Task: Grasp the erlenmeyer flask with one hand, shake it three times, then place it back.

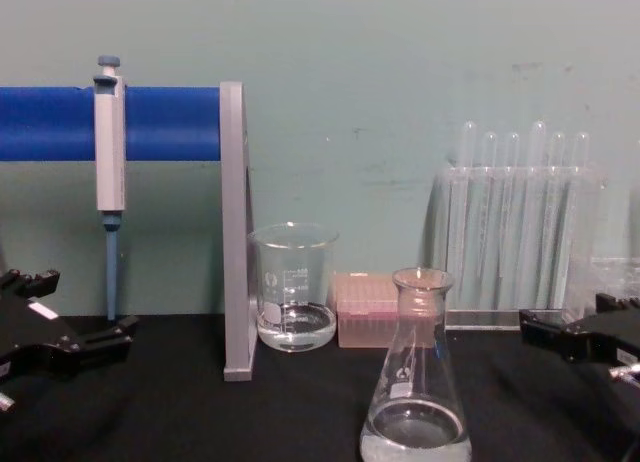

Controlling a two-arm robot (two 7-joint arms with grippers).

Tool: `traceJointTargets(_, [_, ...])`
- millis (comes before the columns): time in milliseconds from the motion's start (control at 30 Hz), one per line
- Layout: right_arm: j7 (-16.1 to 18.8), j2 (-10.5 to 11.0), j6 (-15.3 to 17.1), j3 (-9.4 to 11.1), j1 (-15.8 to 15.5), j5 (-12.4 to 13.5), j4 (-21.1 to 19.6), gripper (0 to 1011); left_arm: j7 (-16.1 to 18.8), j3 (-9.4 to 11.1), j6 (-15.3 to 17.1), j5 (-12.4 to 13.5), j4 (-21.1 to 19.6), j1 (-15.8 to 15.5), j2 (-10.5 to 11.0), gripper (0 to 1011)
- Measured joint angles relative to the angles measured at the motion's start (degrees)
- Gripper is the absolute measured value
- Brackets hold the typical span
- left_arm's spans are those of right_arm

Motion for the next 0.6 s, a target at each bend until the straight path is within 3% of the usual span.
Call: traceJointTargets(600, [0.01,0.02,-0.01,-0.07,0.00,0.11,-0.07,1003,0.00,0.00,0.00,0.00,0.00,0.00,0.00,1001])
